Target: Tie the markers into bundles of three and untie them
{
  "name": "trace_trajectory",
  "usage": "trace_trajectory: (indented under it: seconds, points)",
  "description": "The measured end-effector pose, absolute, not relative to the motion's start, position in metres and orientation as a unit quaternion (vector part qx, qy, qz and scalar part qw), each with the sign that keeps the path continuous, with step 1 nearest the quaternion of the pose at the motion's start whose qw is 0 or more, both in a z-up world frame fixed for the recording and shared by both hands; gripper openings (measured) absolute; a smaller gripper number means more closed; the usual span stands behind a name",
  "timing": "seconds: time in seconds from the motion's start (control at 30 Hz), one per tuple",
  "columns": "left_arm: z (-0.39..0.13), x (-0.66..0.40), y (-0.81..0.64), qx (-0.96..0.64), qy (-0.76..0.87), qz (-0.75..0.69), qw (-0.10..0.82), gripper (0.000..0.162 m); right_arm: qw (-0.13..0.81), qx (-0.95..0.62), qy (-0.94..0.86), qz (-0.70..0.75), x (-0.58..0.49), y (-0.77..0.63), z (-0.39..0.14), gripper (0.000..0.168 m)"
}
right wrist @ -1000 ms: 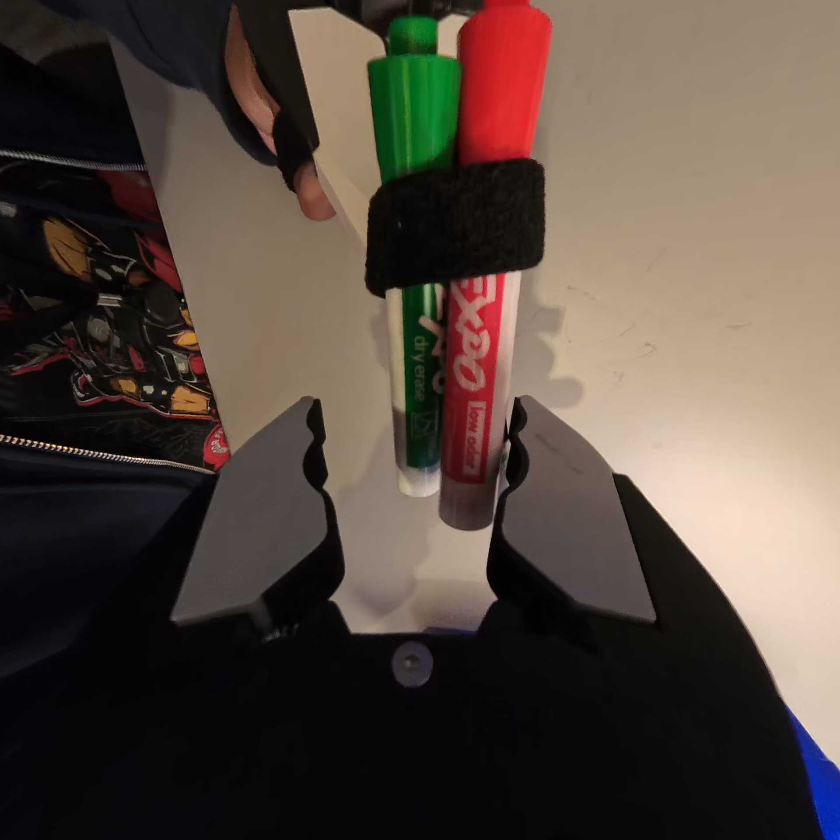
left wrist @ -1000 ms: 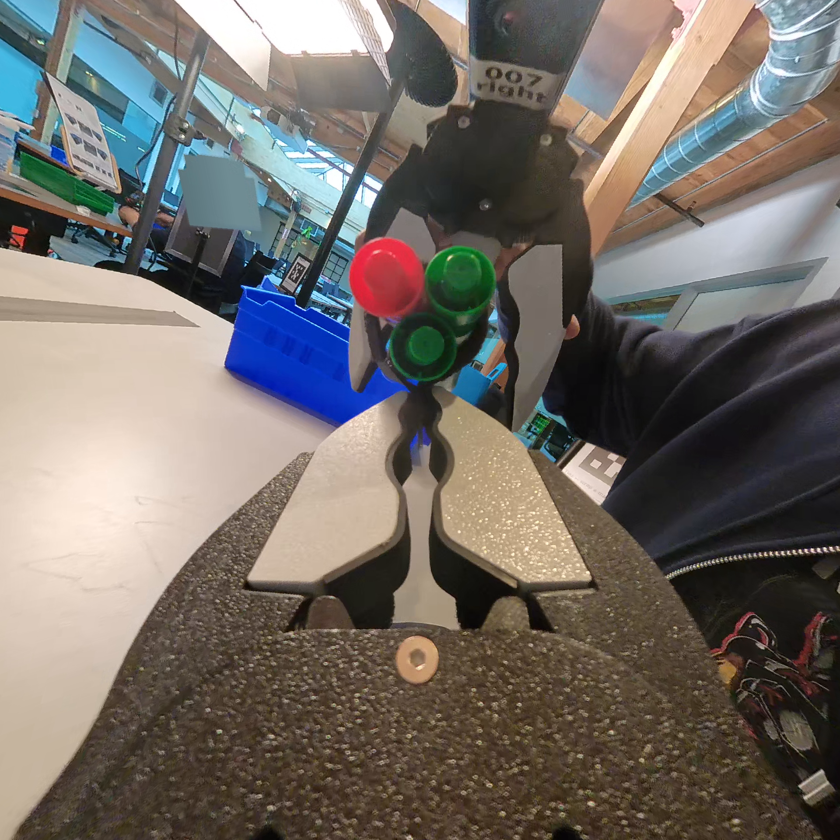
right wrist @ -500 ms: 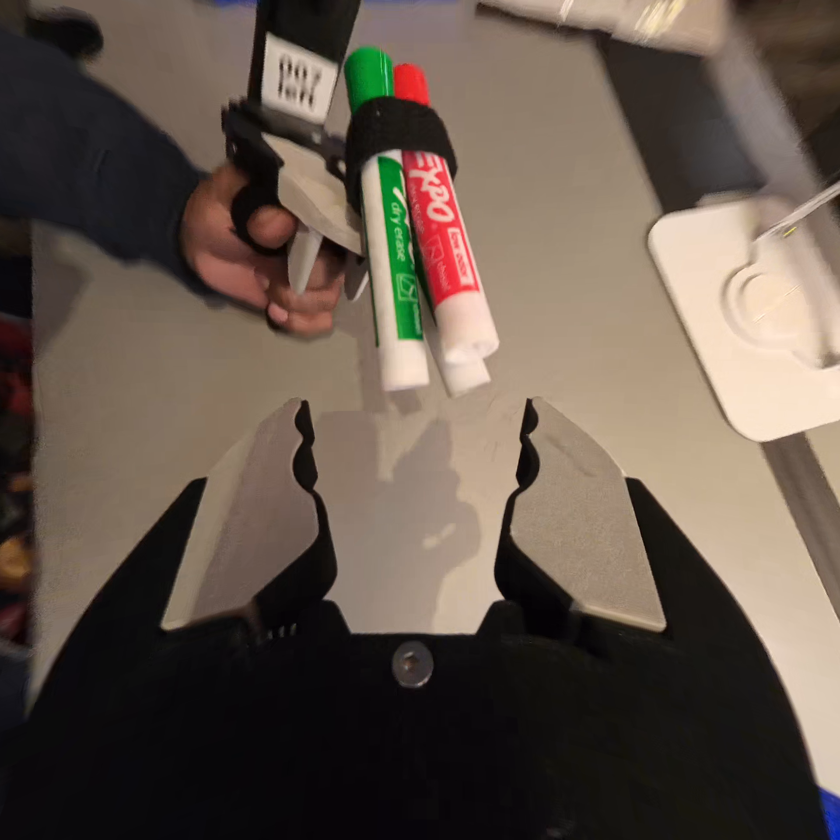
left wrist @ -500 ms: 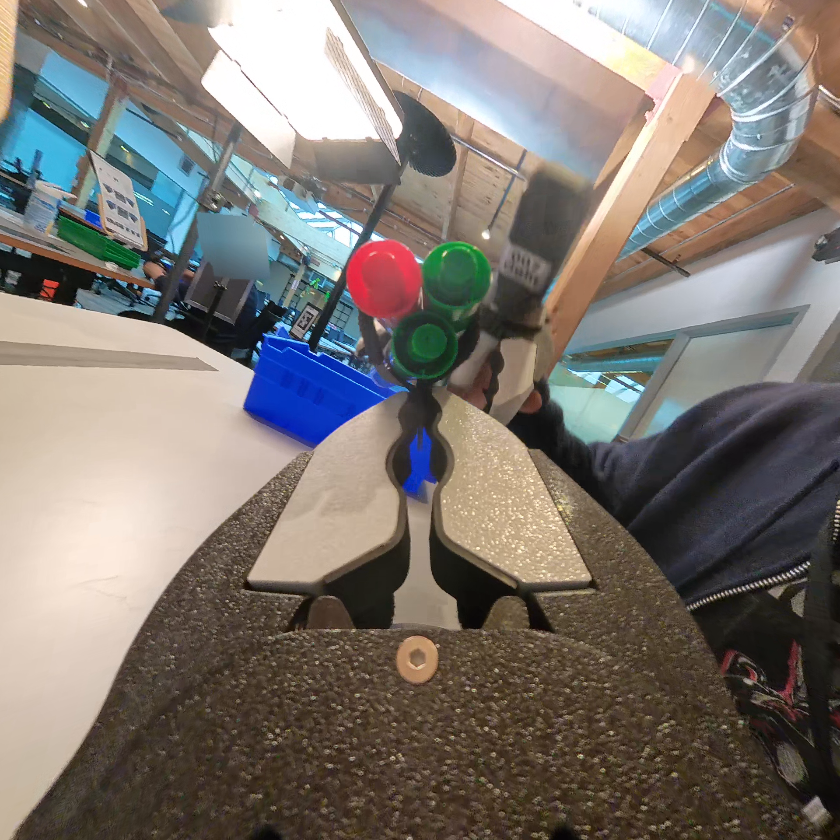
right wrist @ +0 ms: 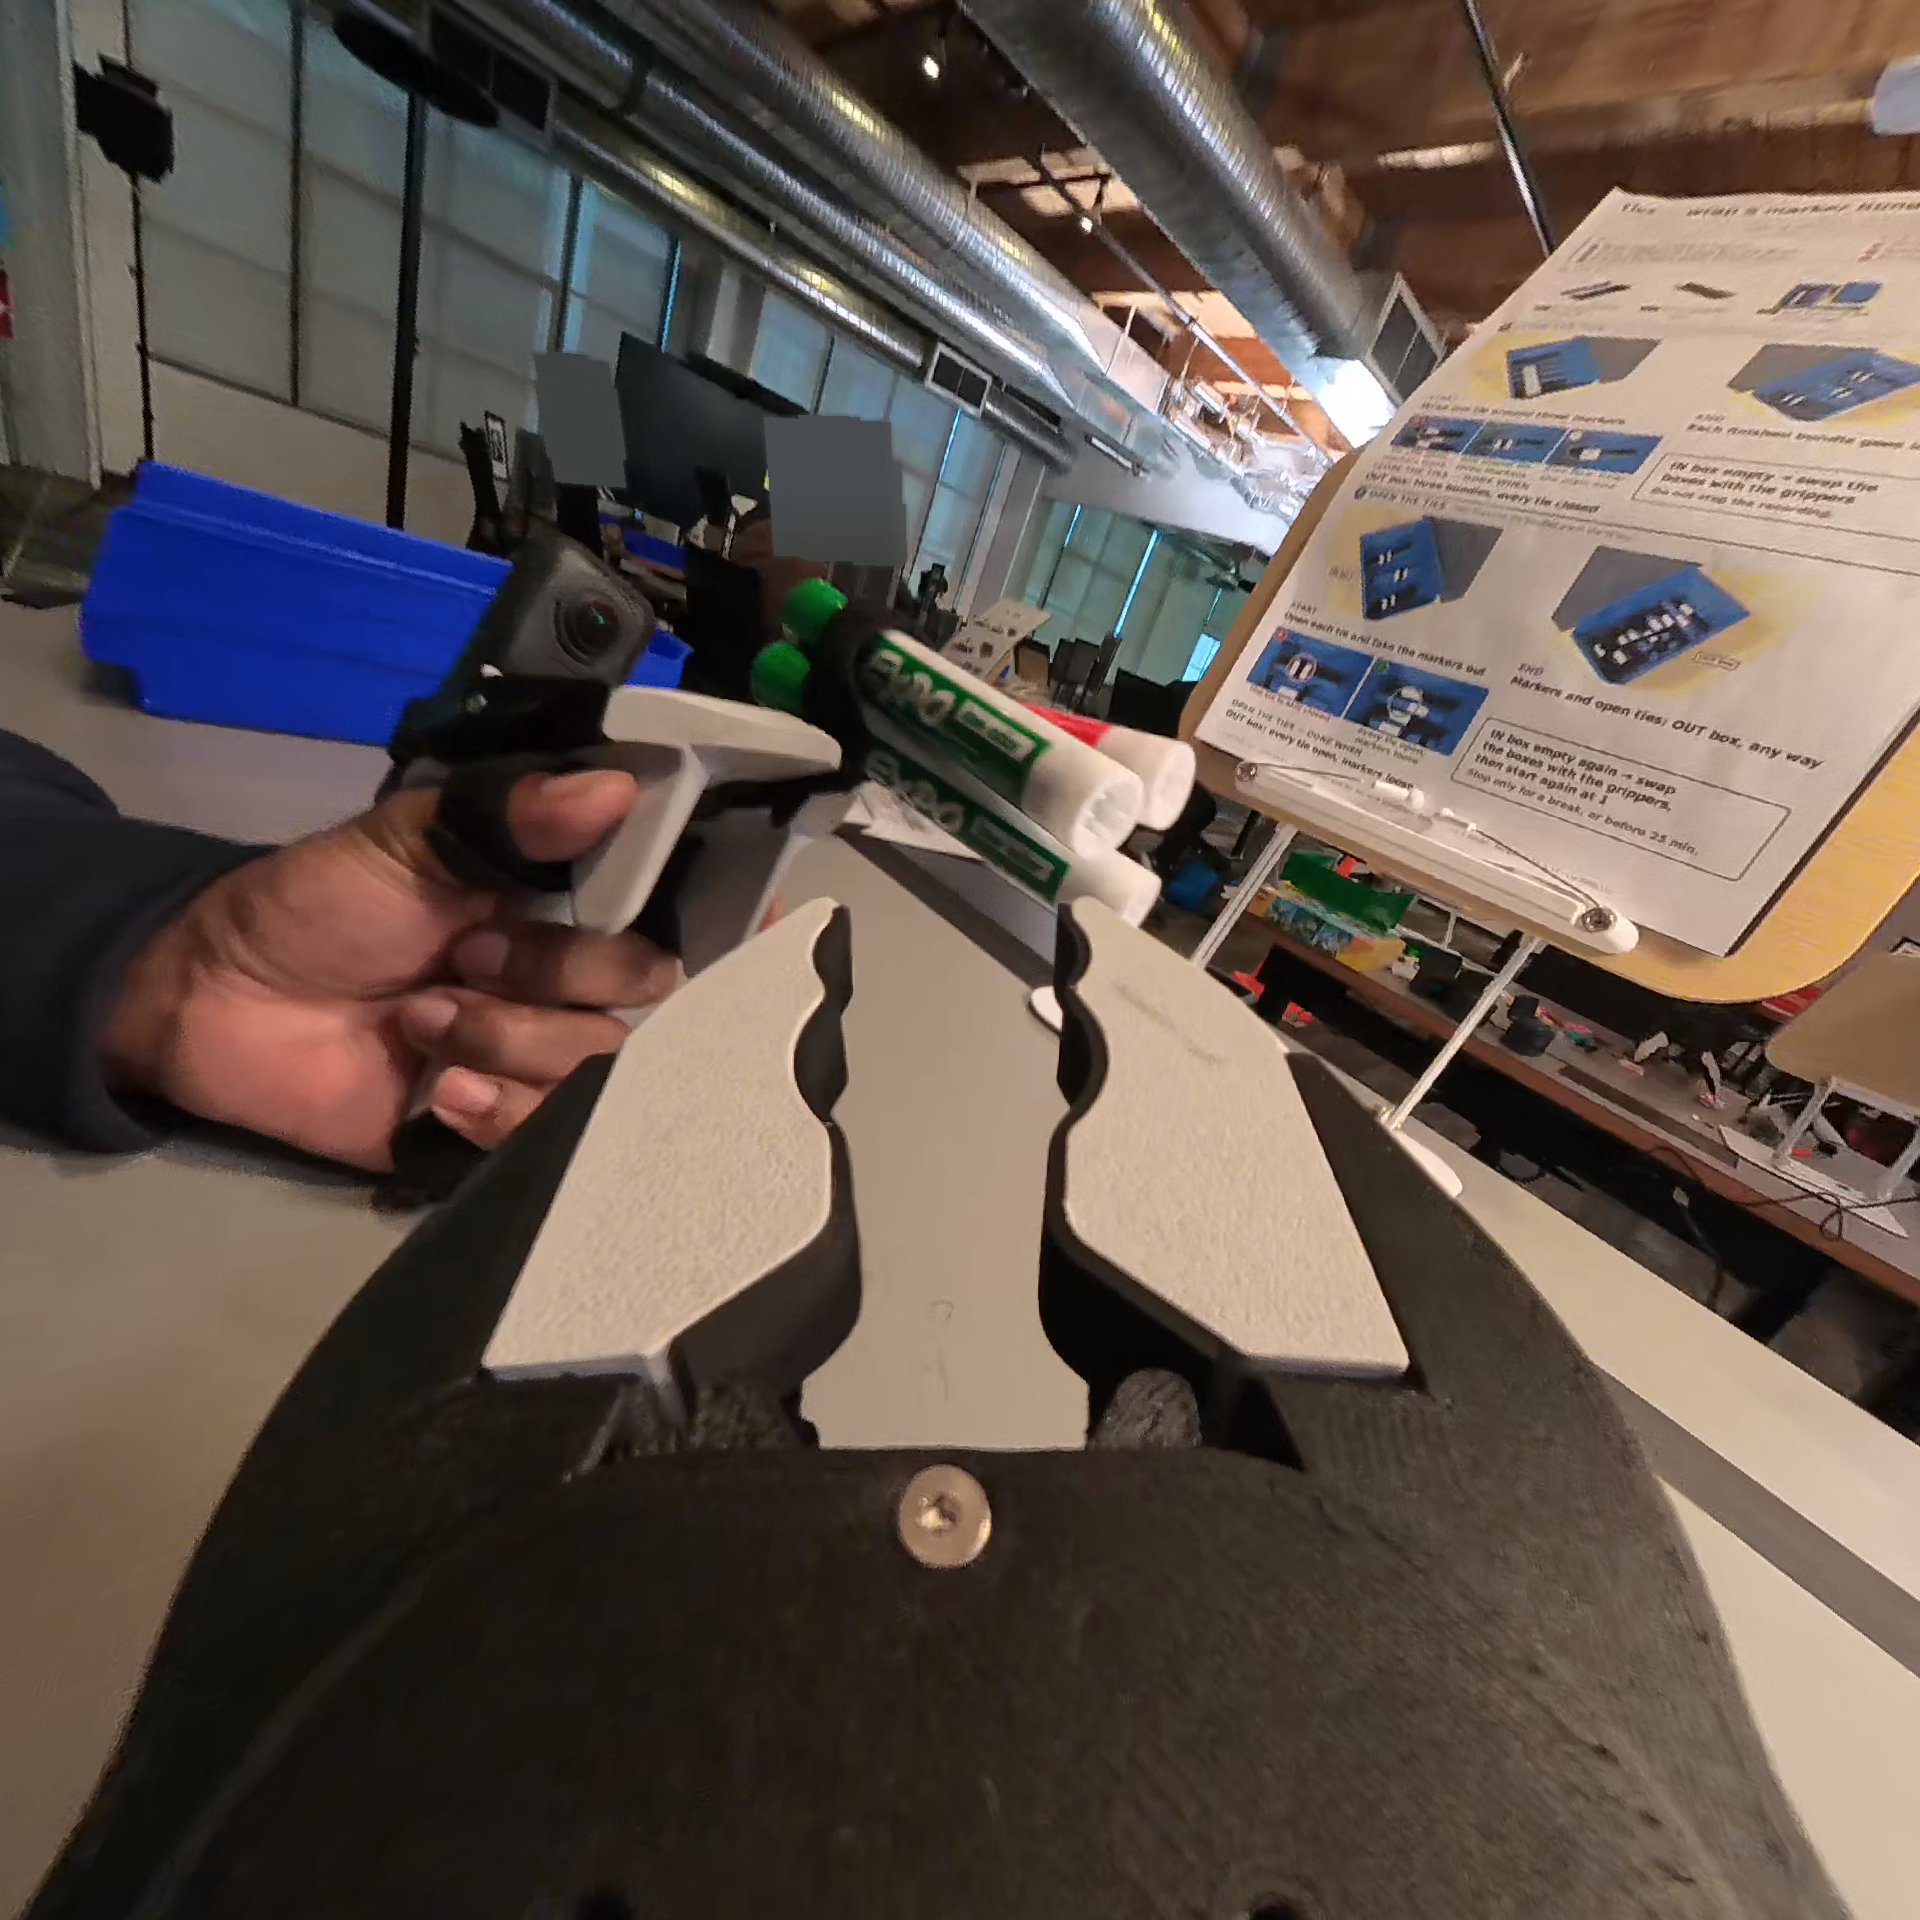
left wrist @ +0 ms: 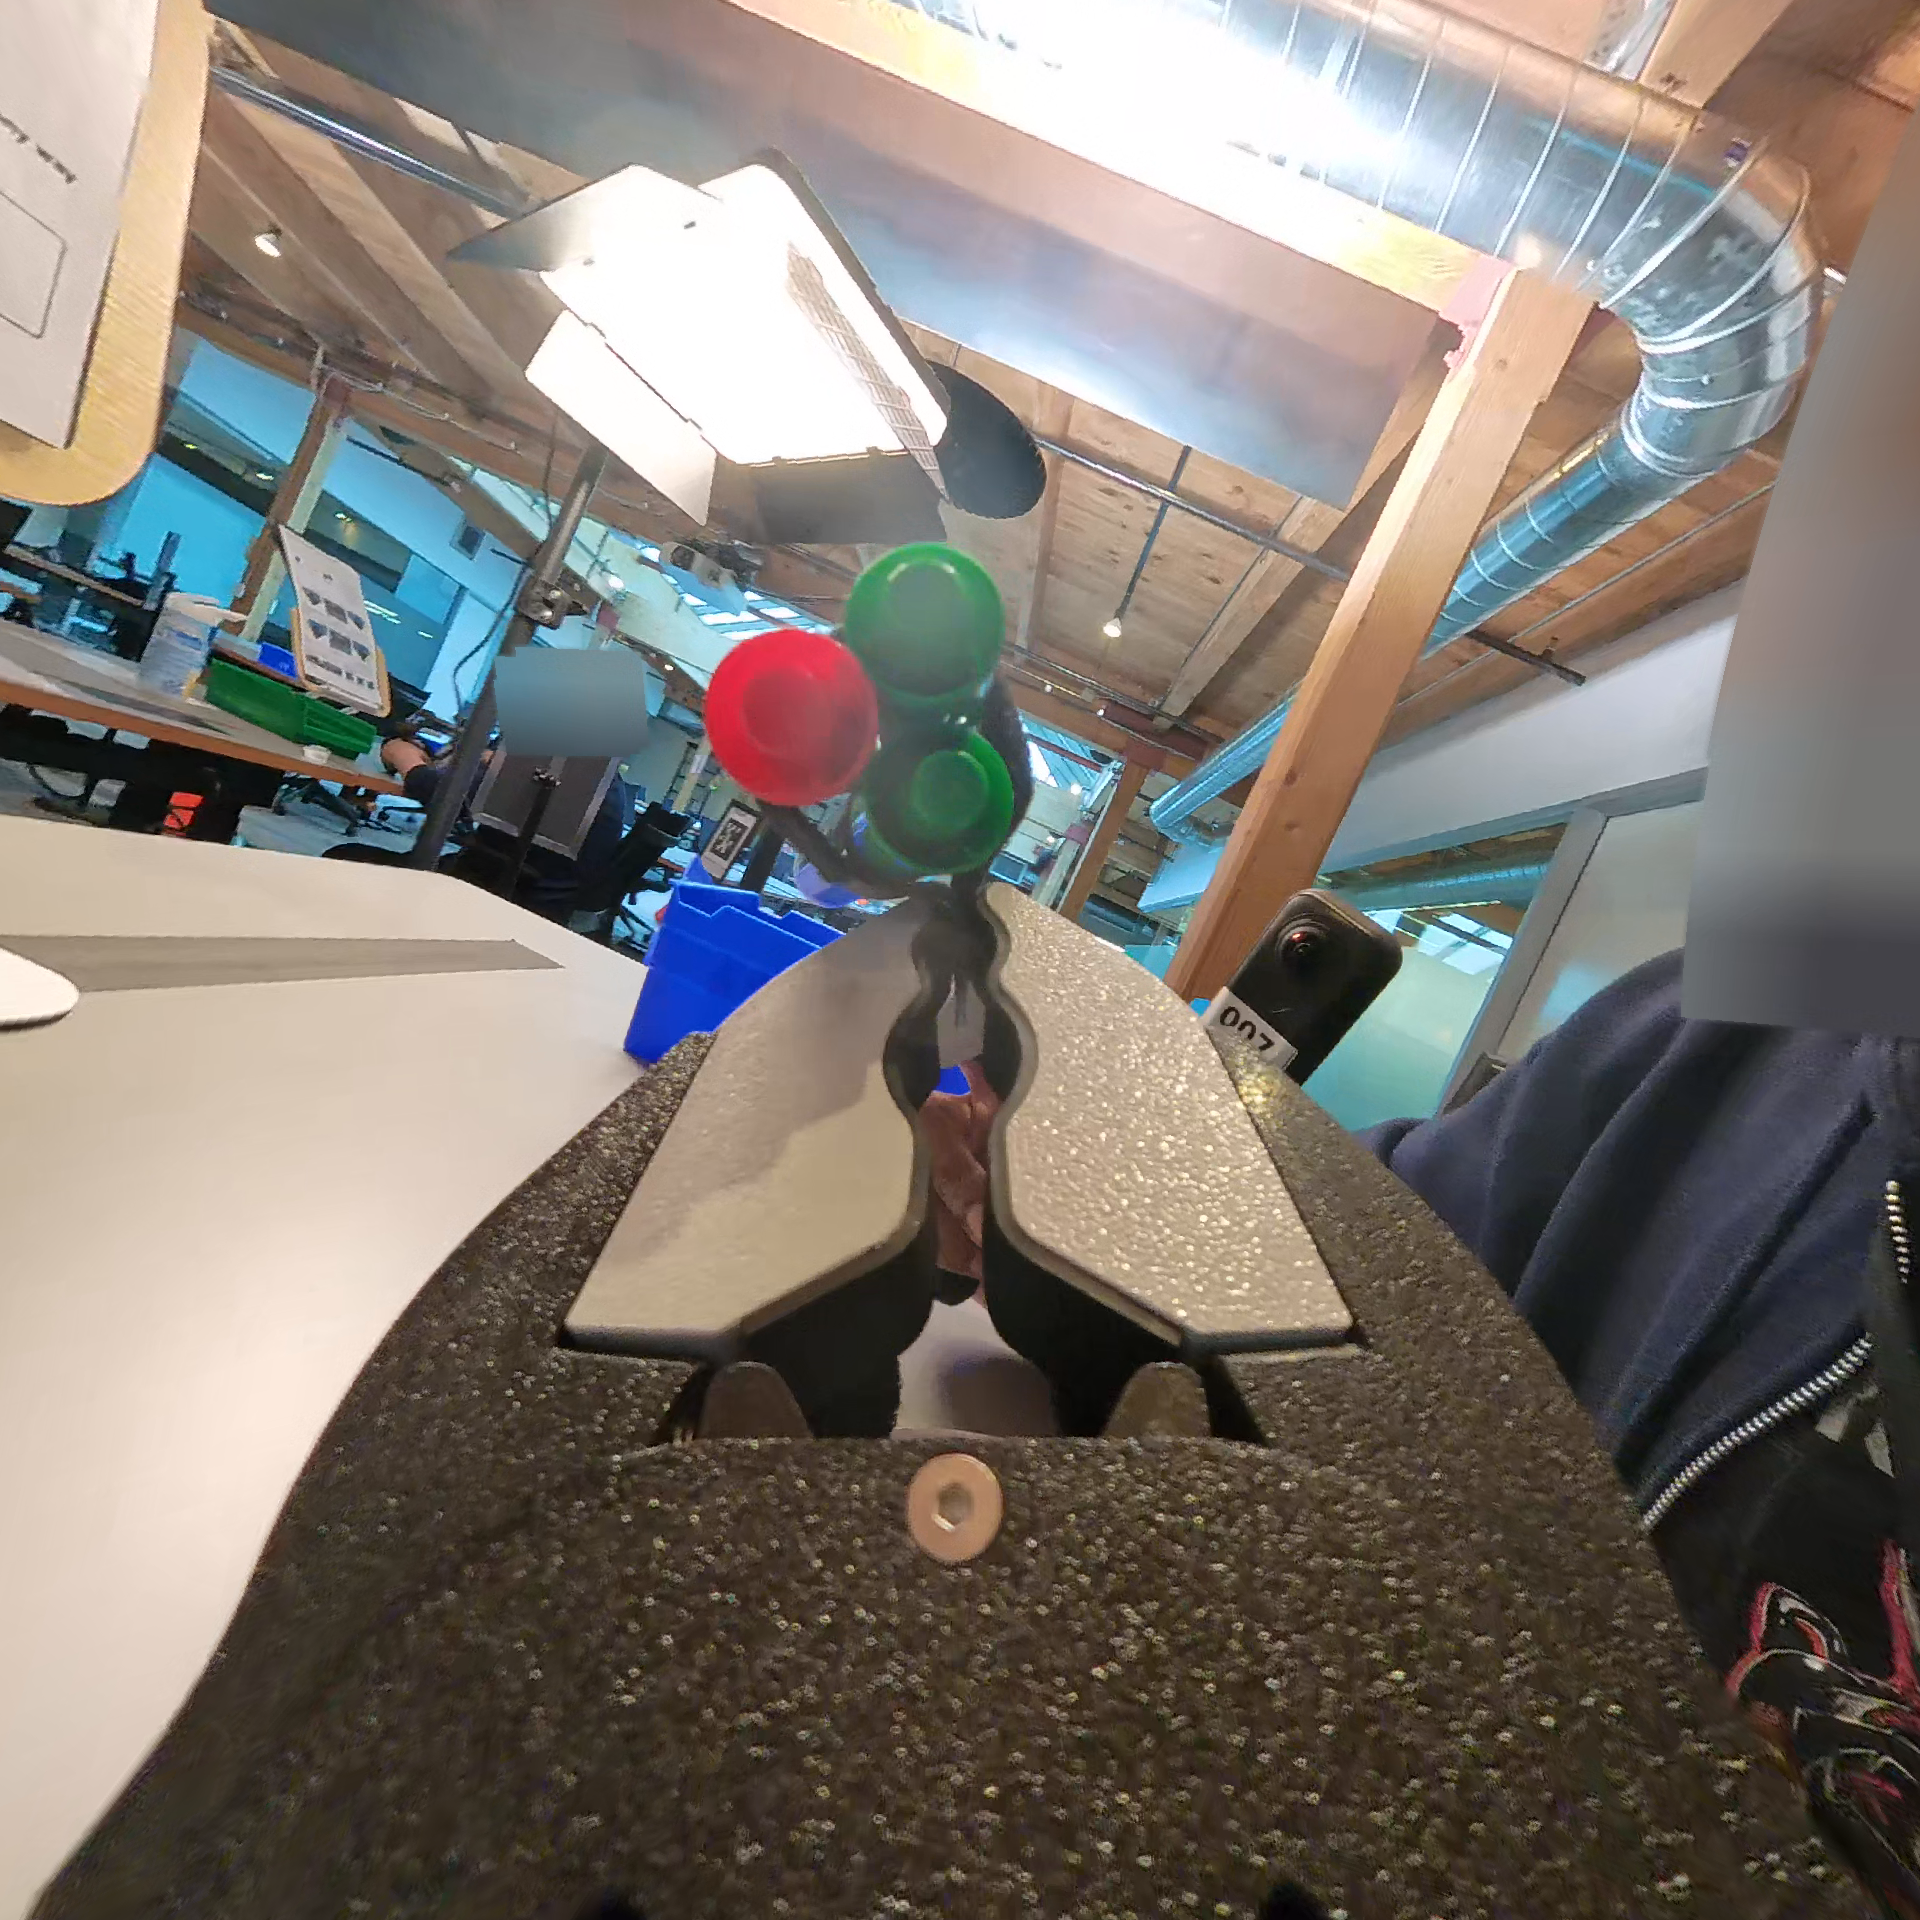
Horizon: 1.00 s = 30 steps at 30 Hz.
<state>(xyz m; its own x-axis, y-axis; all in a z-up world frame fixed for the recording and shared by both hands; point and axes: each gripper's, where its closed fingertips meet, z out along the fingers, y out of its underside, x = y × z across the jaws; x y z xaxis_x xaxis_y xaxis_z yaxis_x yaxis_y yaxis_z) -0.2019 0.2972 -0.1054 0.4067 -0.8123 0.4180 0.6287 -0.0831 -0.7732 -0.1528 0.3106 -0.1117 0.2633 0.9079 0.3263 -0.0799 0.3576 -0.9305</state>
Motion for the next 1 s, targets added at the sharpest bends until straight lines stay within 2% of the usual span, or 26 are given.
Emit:
trace_trajectory:
  seconds: [0.13,0.23,0.47,1.0]
  points:
    - [-0.106,-0.197,0.314,-0.505,0.105,-0.539,0.666,0.003,0.676,-0.453,-0.461,0.355,-0.161,0.332,-0.112,0.052]
    - [-0.107,-0.191,0.316,-0.509,0.118,-0.538,0.662,0.003,0.674,-0.466,-0.441,0.365,-0.160,0.347,-0.110,0.053]
    - [-0.111,-0.181,0.313,-0.523,0.144,-0.526,0.655,0.003,0.667,-0.471,-0.432,0.383,-0.158,0.350,-0.110,0.048]
    - [-0.129,-0.167,0.314,-0.605,0.210,-0.449,0.623,0.003,0.683,-0.447,-0.454,0.357,-0.153,0.346,-0.110,0.048]
